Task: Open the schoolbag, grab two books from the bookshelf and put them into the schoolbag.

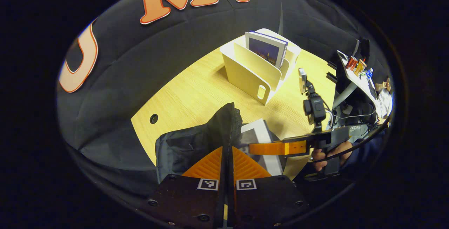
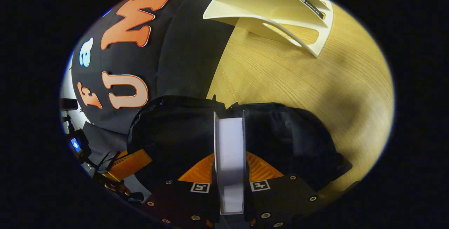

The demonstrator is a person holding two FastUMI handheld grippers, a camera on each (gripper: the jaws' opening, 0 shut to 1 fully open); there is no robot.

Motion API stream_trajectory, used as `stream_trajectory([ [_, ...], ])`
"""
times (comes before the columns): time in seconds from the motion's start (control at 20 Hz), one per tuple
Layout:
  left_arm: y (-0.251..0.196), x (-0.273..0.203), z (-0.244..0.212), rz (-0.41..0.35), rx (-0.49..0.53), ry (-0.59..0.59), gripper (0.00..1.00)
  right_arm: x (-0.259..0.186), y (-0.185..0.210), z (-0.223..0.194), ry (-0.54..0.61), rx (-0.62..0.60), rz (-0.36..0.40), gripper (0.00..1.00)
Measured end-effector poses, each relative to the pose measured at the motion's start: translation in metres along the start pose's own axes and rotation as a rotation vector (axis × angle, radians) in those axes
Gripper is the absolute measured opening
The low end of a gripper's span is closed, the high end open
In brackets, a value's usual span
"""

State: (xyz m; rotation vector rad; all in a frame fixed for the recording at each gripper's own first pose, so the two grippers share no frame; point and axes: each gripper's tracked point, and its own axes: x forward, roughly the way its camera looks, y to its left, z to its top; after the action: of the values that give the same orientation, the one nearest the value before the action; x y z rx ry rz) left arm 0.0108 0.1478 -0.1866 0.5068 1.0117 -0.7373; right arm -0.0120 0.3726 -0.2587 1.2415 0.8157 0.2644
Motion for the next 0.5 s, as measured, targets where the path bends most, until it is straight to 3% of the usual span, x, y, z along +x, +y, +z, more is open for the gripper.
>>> stream_trajectory([
  [0.25, -0.022, 0.009, 0.003, -0.037, 0.013, 0.006, 0.05, 0.023, -0.003, -0.011, 0.020, 0.026, 0.042, 0.27],
  [0.3, -0.022, 0.011, 0.001, -0.039, 0.013, 0.008, 0.10, 0.027, -0.004, -0.016, 0.037, 0.034, 0.054, 0.28],
  [0.35, -0.023, 0.012, 0.000, -0.034, 0.016, 0.007, 0.05, 0.032, -0.005, -0.017, 0.041, 0.038, 0.059, 0.28],
  [0.45, -0.024, 0.013, -0.003, -0.042, 0.004, 0.008, 0.05, 0.035, -0.008, -0.020, 0.060, 0.039, 0.044, 0.31],
  [0.5, -0.024, 0.014, -0.004, -0.041, -0.003, 0.009, 0.05, 0.035, -0.014, -0.022, 0.074, 0.032, 0.002, 0.46],
])
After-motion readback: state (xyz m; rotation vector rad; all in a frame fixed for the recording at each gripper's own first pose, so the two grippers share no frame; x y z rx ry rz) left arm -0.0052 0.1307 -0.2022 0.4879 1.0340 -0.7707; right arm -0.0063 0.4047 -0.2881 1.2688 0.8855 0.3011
